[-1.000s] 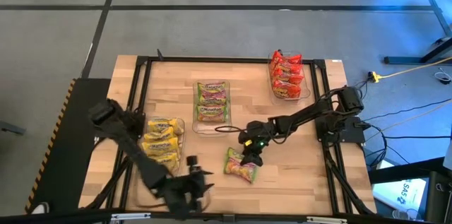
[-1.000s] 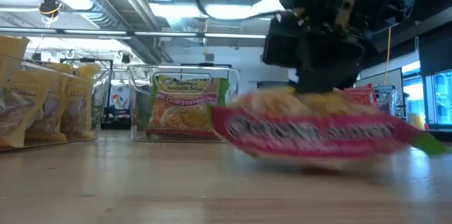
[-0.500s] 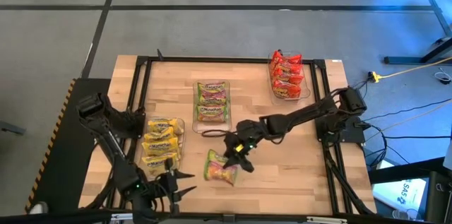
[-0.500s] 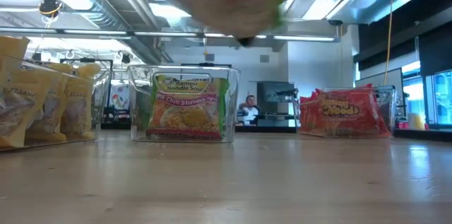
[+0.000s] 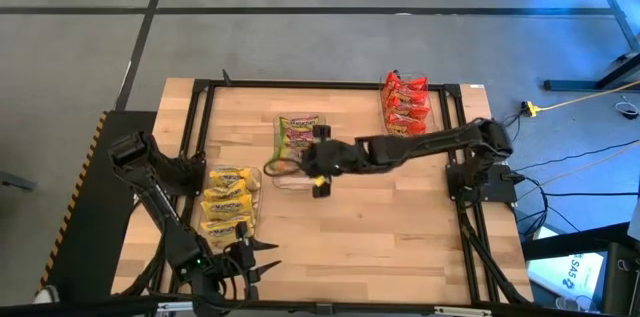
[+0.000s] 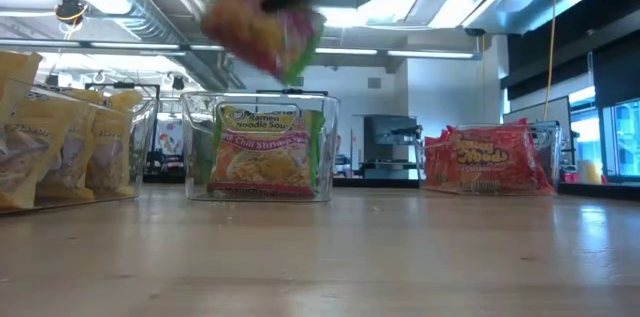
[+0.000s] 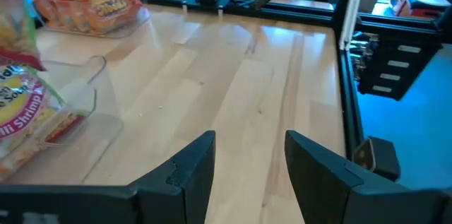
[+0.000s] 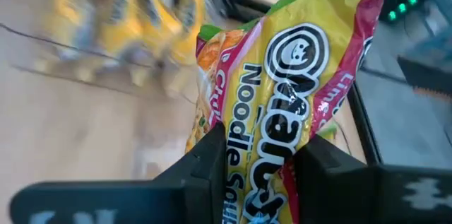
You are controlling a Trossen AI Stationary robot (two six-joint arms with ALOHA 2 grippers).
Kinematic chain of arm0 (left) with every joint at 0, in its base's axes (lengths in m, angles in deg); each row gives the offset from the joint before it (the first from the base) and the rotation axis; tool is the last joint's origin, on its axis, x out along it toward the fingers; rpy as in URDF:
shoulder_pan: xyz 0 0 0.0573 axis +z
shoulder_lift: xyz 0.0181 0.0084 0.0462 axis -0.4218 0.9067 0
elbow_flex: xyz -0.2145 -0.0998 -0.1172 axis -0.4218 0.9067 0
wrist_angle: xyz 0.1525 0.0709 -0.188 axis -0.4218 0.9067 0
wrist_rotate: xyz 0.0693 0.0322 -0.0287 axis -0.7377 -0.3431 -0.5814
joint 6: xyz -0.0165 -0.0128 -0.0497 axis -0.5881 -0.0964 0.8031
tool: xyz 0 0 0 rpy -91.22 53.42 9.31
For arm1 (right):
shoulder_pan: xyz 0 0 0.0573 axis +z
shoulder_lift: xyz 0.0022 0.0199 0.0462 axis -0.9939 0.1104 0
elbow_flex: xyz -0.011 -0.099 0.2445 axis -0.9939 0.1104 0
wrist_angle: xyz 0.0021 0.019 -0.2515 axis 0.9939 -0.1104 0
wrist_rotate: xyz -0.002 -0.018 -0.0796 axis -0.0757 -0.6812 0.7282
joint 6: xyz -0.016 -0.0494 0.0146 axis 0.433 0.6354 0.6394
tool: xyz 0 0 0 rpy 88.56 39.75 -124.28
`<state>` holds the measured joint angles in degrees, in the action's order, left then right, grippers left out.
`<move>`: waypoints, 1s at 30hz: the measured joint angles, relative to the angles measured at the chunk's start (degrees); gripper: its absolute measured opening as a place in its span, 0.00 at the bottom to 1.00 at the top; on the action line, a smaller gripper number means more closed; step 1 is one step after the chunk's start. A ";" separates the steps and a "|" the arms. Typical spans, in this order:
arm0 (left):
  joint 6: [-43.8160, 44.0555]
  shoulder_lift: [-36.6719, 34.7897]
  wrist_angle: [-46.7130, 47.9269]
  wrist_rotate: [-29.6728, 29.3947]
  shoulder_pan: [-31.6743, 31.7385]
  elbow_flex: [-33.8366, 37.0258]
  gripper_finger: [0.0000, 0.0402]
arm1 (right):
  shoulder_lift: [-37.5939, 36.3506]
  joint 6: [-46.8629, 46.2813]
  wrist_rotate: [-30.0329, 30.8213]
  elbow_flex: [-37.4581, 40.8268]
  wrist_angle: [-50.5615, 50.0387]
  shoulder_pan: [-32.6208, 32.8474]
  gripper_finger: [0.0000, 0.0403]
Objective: Sort Maruchan noodles
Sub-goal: Put the green noodle pack into the center transparent bin, then return to Home Position
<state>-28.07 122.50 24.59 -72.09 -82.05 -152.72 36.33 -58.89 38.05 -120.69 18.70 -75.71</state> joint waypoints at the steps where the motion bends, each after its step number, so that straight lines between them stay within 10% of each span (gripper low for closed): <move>1: 0.00 0.00 -0.01 0.28 0.09 0.00 0.41 | 0.82 -0.09 0.06 0.04 -0.57 -0.75 0.23; 17: 0.00 0.00 -0.02 1.80 0.42 -0.02 0.41 | 11.57 -4.57 -7.67 0.04 -7.38 -4.95 0.26; 30: 1.86 0.02 -1.57 6.25 0.85 -0.02 0.41 | 11.49 -5.19 -11.28 -8.76 -20.27 -4.50 0.70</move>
<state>-26.21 122.52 23.02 -65.84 -81.19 -152.75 47.82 -64.08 26.77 -129.45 -1.57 -80.21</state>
